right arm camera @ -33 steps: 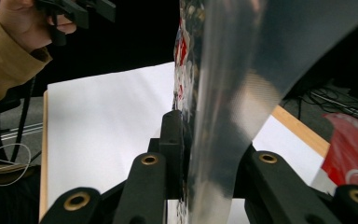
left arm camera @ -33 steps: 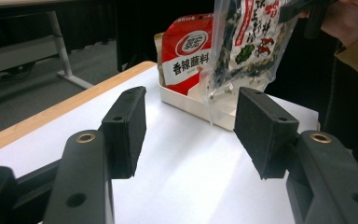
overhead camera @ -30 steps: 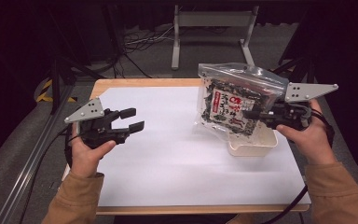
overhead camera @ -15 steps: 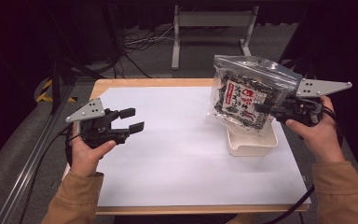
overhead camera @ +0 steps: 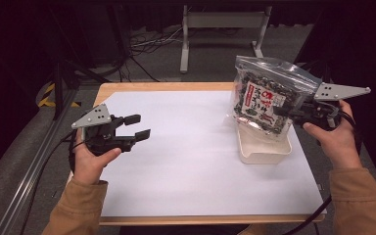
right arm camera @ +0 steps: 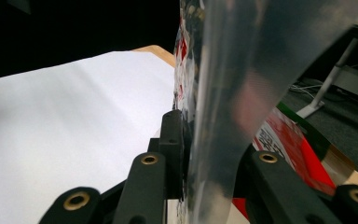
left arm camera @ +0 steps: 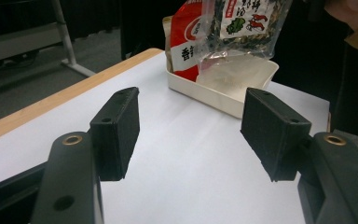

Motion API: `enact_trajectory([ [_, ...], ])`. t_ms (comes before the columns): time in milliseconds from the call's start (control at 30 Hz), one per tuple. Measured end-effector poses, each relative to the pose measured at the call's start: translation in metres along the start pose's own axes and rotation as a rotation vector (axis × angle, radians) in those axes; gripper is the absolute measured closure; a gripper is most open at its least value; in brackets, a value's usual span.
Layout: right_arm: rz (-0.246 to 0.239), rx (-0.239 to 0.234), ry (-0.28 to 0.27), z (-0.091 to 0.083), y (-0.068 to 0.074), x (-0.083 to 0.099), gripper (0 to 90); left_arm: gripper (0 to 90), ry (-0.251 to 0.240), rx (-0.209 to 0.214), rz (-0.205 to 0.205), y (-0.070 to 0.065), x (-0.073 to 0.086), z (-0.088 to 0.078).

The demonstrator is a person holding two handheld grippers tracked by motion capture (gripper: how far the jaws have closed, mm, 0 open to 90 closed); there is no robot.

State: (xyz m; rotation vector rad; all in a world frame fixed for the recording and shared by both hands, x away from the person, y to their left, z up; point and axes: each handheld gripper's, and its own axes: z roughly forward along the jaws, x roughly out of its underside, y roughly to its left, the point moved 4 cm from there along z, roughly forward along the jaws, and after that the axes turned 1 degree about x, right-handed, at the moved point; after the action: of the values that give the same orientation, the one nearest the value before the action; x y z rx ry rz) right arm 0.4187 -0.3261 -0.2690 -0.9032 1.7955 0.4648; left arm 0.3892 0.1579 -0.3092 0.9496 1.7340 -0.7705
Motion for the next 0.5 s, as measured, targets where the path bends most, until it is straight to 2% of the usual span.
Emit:
enact_trajectory([
  [267,0.041,0.037,0.030,0.003,-0.011,0.017,74.4,36.1,0.003,-0.010,-0.003,0.002,0.005,0.004],
  [500,0.049,0.072,0.067,0.006,-0.015,0.028,74.4,35.7,0.014,-0.007,-0.002,0.006,0.010,0.008],
])
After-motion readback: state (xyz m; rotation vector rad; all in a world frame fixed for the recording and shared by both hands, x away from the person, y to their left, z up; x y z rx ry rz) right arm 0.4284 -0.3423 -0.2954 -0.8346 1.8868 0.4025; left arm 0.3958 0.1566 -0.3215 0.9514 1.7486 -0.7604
